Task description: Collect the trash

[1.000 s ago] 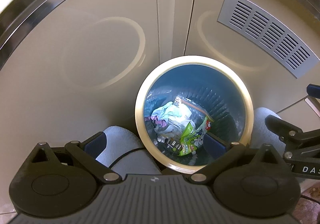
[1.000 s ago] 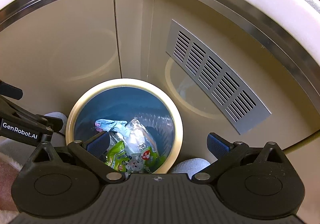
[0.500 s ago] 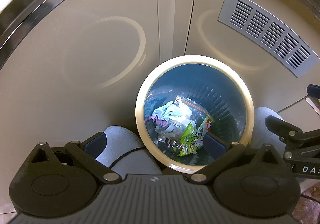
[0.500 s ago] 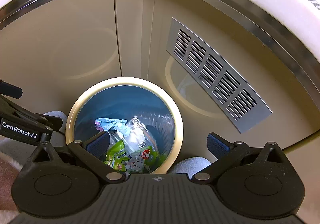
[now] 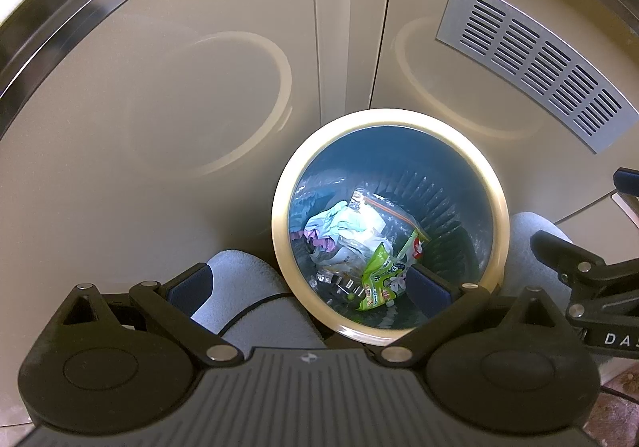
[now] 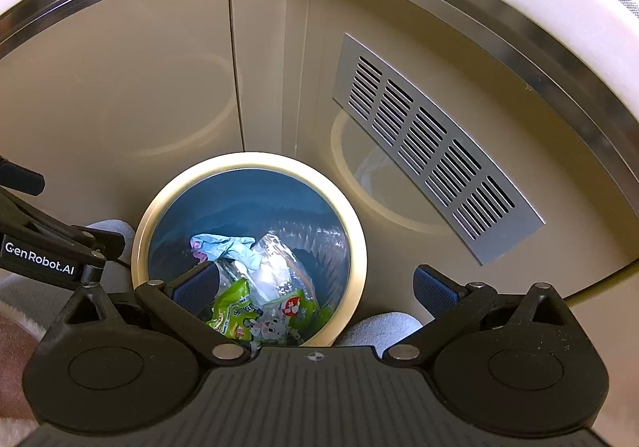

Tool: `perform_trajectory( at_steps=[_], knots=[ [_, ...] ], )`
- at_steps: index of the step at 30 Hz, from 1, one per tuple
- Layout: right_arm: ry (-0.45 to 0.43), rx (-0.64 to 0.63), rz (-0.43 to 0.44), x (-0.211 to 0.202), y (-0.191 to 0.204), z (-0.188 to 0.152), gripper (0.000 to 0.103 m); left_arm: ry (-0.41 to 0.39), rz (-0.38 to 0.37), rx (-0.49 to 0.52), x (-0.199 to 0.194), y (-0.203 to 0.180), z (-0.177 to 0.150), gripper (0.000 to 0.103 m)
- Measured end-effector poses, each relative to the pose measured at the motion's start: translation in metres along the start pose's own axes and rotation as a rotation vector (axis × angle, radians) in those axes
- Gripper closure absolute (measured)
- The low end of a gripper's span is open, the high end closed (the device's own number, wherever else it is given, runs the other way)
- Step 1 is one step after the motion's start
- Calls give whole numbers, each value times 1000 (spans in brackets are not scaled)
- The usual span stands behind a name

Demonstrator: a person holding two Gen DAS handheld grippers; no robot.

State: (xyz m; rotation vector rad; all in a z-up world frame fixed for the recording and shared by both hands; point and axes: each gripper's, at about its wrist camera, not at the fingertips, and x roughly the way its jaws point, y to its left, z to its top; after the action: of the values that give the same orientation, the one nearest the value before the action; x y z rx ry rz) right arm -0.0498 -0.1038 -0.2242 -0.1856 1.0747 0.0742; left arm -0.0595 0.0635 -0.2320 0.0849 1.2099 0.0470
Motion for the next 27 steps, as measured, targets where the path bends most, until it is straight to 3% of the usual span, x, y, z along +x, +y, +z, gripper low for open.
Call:
perform_trajectory(
  at_steps=[27],
  knots=[
    [0,-3,1,1,0,0,0,-1,6,4,-1,-1,0,0]
  ],
)
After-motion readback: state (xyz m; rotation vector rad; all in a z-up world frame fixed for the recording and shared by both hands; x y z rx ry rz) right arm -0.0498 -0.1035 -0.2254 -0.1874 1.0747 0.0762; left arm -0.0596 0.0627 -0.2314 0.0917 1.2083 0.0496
